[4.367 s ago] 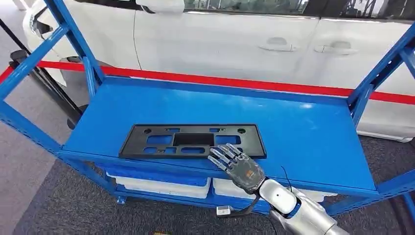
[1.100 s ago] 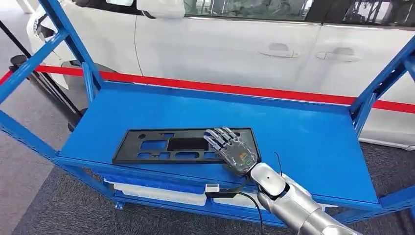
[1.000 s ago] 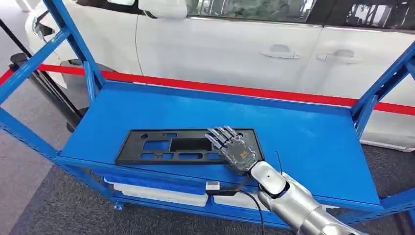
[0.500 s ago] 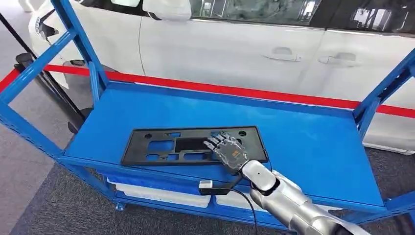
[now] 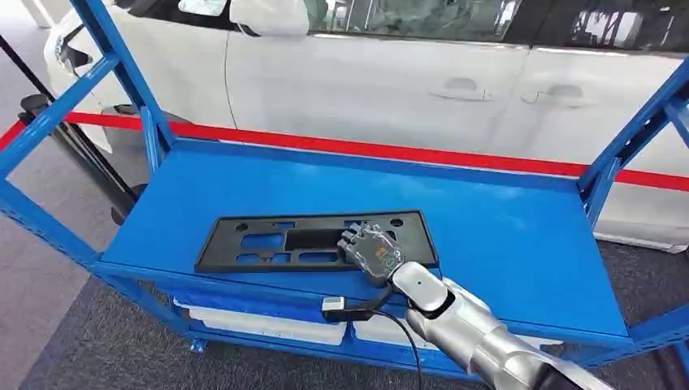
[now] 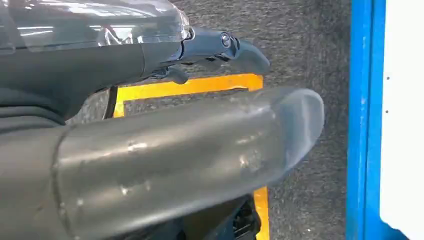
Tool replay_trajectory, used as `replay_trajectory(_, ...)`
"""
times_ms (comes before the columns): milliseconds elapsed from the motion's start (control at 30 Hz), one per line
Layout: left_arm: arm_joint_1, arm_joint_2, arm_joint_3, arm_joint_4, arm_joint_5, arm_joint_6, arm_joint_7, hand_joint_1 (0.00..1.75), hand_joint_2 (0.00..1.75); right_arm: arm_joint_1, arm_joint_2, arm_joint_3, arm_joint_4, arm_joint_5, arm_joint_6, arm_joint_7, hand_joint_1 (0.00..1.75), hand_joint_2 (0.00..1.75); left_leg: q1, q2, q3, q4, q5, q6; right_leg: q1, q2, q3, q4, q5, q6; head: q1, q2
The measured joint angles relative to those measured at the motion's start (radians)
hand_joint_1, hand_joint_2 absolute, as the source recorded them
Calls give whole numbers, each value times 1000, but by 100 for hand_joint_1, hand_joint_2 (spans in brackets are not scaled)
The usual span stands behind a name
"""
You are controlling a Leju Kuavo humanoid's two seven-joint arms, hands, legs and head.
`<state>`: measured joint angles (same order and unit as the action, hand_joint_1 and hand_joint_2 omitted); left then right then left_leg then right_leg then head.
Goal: Take the parts from the cabinet and place them on the table.
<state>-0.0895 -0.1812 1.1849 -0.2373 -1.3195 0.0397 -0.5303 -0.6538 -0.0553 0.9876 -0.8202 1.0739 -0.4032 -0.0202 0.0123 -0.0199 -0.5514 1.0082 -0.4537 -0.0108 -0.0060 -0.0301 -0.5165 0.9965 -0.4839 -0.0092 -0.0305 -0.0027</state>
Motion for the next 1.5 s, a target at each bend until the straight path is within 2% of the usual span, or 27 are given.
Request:
replay_trajectory(133, 0, -1, 0, 0, 4, -1, 6, 0, 0, -3, 0, -6, 5, -14, 5, -4, 166, 175, 5, 3, 10, -11, 13, 33, -4, 2, 3, 11, -10, 20, -1, 0)
replay_trajectory(167, -3, -1, 1, 0, 4, -1, 6, 0, 0, -4, 0, -8, 6, -17, 7, -5, 166, 175, 5, 3, 7, -11, 17, 38, -5, 10, -17, 55, -49, 22, 0, 0)
replay_trajectory(233, -4, -1, 1, 0, 7, -1, 8, 0, 0, -1, 0, -12, 9, -20, 8, -7, 166, 175, 4, 5, -2, -11, 20, 43, -10, 17, -96, 227, -140, 27, -1, 0)
replay_trajectory(267, -3, -1, 1, 0, 8, -1, 9, 0, 0, 1, 0, -14, 11, -20, 8, -8, 166, 175, 4, 6, -5, -11, 21, 43, -10, 18, -128, 296, -162, 28, 0, 0)
replay_trajectory(300, -2, -1, 1, 0, 9, -1, 10, 0, 0, 2, 0, -15, 13, -20, 8, -9, 168, 175, 4, 7, -7, -10, 21, 42, -10, 18, -140, 319, -159, 29, 0, 0)
replay_trajectory(333, -2, -1, 2, 0, 9, -1, 10, 0, 0, 2, 0, -16, 14, -20, 8, -10, 171, 175, 4, 7, -6, -10, 22, 42, -10, 18, -126, 292, -129, 27, 0, 0)
replay_trajectory(400, -2, -2, 2, 0, 10, -1, 13, 0, 0, 2, 0, -18, 15, -29, 11, -17, 171, 175, 4, 4, -1, -10, 23, 39, -9, 17, -52, 146, -42, 17, 0, 0)
replay_trajectory(433, -2, -3, 2, 0, 11, -1, 16, 0, 0, 2, 0, -19, 14, -38, 14, -29, 175, 175, 3, 3, 1, -10, 23, 37, -6, 10, -9, 59, -6, 6, 0, 0)
replay_trajectory(467, -2, -5, 3, 1, 11, -1, 18, 0, 0, 3, 0, -21, 12, -48, 17, -42, 175, 175, -4, 3, 0, -8, 20, 30, 4, -3, 13, 5, -3, -3, 0, 0)
replay_trajectory(567, -1, -6, 8, 1, 21, 2, 22, 0, 0, 29, 0, -29, -50, -100, 13, -115, 175, 175, 0, 3, -3, -10, 24, 10, 7, -4, 15, -8, -9, -5, -1, 0)
replay_trajectory(600, -1, -6, 10, 1, 23, 5, 22, 0, 0, 40, 0, -31, -88, -125, 3, -141, 175, 175, -2, 3, -1, -12, 24, 4, 7, -3, 16, -15, -5, -10, 0, 0)
replay_trajectory(633, 0, -6, 11, 1, 28, 9, 22, 0, 0, 61, -11, -31, -137, -158, -9, -163, 175, 175, 2, 1, -3, -2, 16, -1, -5, -7, 24, -27, 6, -15, -1, 0)
replay_trajectory(667, 0, -6, 14, 1, 34, 15, 20, 0, 0, 85, -39, -31, -205, -200, -27, -189, 175, 175, 2, 4, -16, 30, -14, -8, -3, -13, 26, -31, 7, -18, -1, 0)
replay_trajectory(767, 3, -11, 24, 1, 45, 23, 17, 0, 0, 169, -142, -31, -435, -361, -78, -257, 175, 175, 1, 5, -123, 260, -136, -20, 0, -24, 22, -30, 4, -27, -1, 0)
replay_trajectory(800, 6, -14, 32, 1, 49, 25, 17, 0, 0, 194, -176, -31, -506, -414, -90, -276, 175, 175, 1, 5, -142, 300, -144, -23, 0, -25, 21, -29, 2, -26, -1, 0)
replay_trajectory(867, 12, -14, 35, 1, 53, 34, 17, 0, 0, 242, -220, -36, -611, -510, -106, -317, 175, 175, 2, 7, -121, 251, -95, -24, -1, -22, 21, -24, -3, -21, -1, 0)
replay_trajectory(933, 12, -14, 37, 1, 53, 37, 16, 0, 0, 292, -269, -54, -725, -634, -127, -377, 175, 175, 3, 4, -39, 78, -2, -22, -4, -20, 22, -12, -14, -12, -1, 0)
replay_trajectory(967, 14, -15, 39, 2, 53, 37, 16, 0, 0, 319, -291, -69, -786, -695, -138, -409, 175, 175, 4, -12, -18, 25, 1, -18, -4, -20, 16, -2, -22, -5, 0, 0)
replay_trajectory(1000, 14, -17, 42, 2, 52, 38, 17, 0, 0, 347, -313, -88, -851, -757, -151, -442, 175, 175, -1, -14, -19, 20, -1, -2, 1, -14, 8, 11, -27, 3, -1, 0)
replay_trajectory(1100, 24, -18, 45, 2, 52, 45, 18, 0, 0, 419, -328, -147, -1000, -880, -163, -520, 175, 175, -8, -4, -26, 22, -3, 19, -3, -9, 1, 8, -25, 12, -1, 0)
replay_trajectory(1167, 24, -19, 49, 2, 52, 51, 19, 0, 0, 474, -328, -187, -1085, -928, -163, -554, 175, 175, 0, 1, -16, 9, 1, 35, -7, 8, -7, 35, -50, 21, 0, 0)
replay_trajectory(1267, 19, -21, 55, 2, 52, 56, 20, 0, 0, 519, -311, -231, -1172, -964, -170, -600, 175, 175, -1, 9, -16, 9, -2, 45, -11, 20, -125, 258, -152, 28, 0, 0)
replay_trajectory(1300, 19, -21, 57, 2, 52, 56, 20, 0, 0, 532, -309, -240, -1185, -970, -172, -607, 175, 175, -1, 12, -15, 9, -4, 47, -11, 21, -167, 325, -168, 29, 0, 0)
replay_trajectory(1333, 20, -21, 58, 2, 52, 58, 20, 0, 0, 546, -307, -247, -1197, -974, -172, -611, 175, 175, -2, 13, -13, 9, -6, 47, -12, 21, -187, 349, -159, 29, 0, 0)
replay_trajectory(1367, 20, -21, 58, 2, 52, 59, 20, 0, 0, 565, -307, -254, -1212, -977, -172, -615, 175, 175, -2, 14, -9, 9, -8, 46, -13, 21, -184, 322, -123, 28, 0, 0)
replay_trajectory(1467, 18, -23, 60, 2, 53, 60, 19, 0, 0, 605, -307, -278, -1253, -1013, -169, -634, 175, 175, -2, 15, 7, 9, -19, 37, -13, 6, -81, 80, 26, 14, 0, 0)
replay_trajectory(1500, 17, -23, 60, 2, 53, 60, 19, 0, 0, 614, -307, -288, -1262, -1029, -162, -637, 175, 175, -9, 17, 7, 13, -24, 30, -6, -7, -66, 40, 19, 10, 0, 0)
